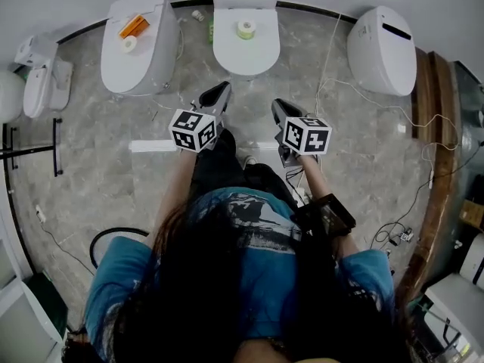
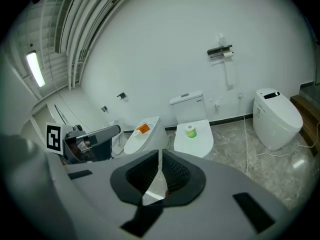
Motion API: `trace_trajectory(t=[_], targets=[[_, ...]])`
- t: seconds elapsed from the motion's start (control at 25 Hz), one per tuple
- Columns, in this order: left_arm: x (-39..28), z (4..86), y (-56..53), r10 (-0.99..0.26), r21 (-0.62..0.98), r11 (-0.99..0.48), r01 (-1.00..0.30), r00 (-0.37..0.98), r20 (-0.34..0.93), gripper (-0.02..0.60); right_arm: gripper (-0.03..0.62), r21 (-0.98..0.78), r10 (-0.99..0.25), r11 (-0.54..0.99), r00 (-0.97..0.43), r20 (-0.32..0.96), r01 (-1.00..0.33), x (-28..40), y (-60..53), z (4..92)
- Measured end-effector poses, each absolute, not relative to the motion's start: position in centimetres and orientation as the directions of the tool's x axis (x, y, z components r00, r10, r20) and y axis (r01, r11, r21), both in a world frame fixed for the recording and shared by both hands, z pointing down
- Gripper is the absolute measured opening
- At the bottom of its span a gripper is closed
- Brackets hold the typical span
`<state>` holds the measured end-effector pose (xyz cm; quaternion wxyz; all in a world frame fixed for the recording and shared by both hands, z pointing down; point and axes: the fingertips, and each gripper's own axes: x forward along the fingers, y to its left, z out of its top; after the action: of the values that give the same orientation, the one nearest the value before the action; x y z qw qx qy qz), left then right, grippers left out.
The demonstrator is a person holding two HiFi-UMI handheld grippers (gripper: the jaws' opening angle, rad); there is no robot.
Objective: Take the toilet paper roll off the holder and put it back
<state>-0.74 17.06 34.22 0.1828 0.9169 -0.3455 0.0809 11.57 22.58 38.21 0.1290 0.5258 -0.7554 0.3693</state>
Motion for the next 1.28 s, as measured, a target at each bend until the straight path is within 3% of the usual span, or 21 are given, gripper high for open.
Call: trace_trajectory(t=[0.48,1.28], targets=[[-0.8,33.9,28.2,-0.643,0.234,-0.661,-0.713,0.698,0.314,0.014,0.035,-0.473,-0.670,0.255,-0.507,0.543,-0.844,10.7,30.9,38.3],[-5.5,31.7,31.7,-0.536,0.233,-0.765,-0.601,0.794,0.286,0.014,0.032,-0.449,-0.686,0.240,-0.478,0.549,-0.861,2.1,34.0,36.5]])
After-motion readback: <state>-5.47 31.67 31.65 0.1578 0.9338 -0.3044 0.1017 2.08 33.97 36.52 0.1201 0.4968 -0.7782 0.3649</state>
